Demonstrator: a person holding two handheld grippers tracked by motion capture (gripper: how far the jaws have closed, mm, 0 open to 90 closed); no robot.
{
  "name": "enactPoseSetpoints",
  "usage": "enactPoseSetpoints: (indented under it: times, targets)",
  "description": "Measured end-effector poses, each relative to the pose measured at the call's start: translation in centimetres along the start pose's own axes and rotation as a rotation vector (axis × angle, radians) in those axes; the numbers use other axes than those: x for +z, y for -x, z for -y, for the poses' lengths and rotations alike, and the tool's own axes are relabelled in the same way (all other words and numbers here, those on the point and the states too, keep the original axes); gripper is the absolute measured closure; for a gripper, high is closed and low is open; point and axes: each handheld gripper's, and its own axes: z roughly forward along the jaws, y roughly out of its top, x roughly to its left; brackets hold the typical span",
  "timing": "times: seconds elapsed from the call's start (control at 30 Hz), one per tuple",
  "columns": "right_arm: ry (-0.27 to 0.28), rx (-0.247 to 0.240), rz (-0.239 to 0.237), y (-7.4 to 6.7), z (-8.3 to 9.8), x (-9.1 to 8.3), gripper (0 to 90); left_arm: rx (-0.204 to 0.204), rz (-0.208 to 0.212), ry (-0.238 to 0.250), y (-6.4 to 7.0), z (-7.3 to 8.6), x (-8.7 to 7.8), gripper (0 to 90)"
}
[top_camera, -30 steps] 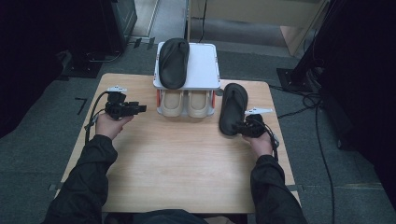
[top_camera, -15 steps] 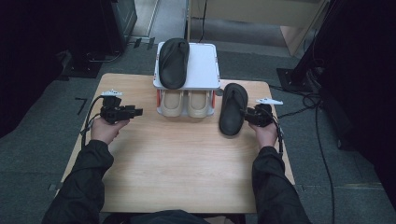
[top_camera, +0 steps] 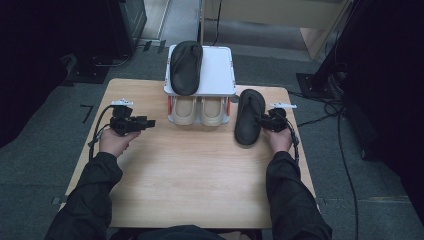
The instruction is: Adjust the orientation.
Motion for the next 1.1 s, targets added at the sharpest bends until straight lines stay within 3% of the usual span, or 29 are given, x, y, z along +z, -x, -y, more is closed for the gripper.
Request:
enactPoseSetpoints:
  times: [0.23,0.47,0.7,0.87,1.1]
  targets:
    - [0.005,0.007,-0.002,0.3,-0.1,0.3,56.2,0.008,-0.006,0.000,0.1,0.0,0.0,48.3]
    - [-0.008,0.007,0.006,0.3,-0.2,-0.2,66.0,0.001,-0.012,0.005,-0.2,0.0,-0.1,48.4]
    - [-0.016,0.064,0.004,0.5,-0.3,-0.6,73.4,-0.012,0.005,0.020,-0.4,0.0,-0.2,48.5]
    - [-0.038,0.075,0.015,0.2,-0.6,-0.8,74.6,-0.022,0.002,0.040,-0.7,-0.1,-0.4,48.6]
    - [-0.023,0.086,0.015,0.3,-0.9,-2.1,76.6,-0.023,0.003,0.039,-0.8,-0.3,-0.1,48.8]
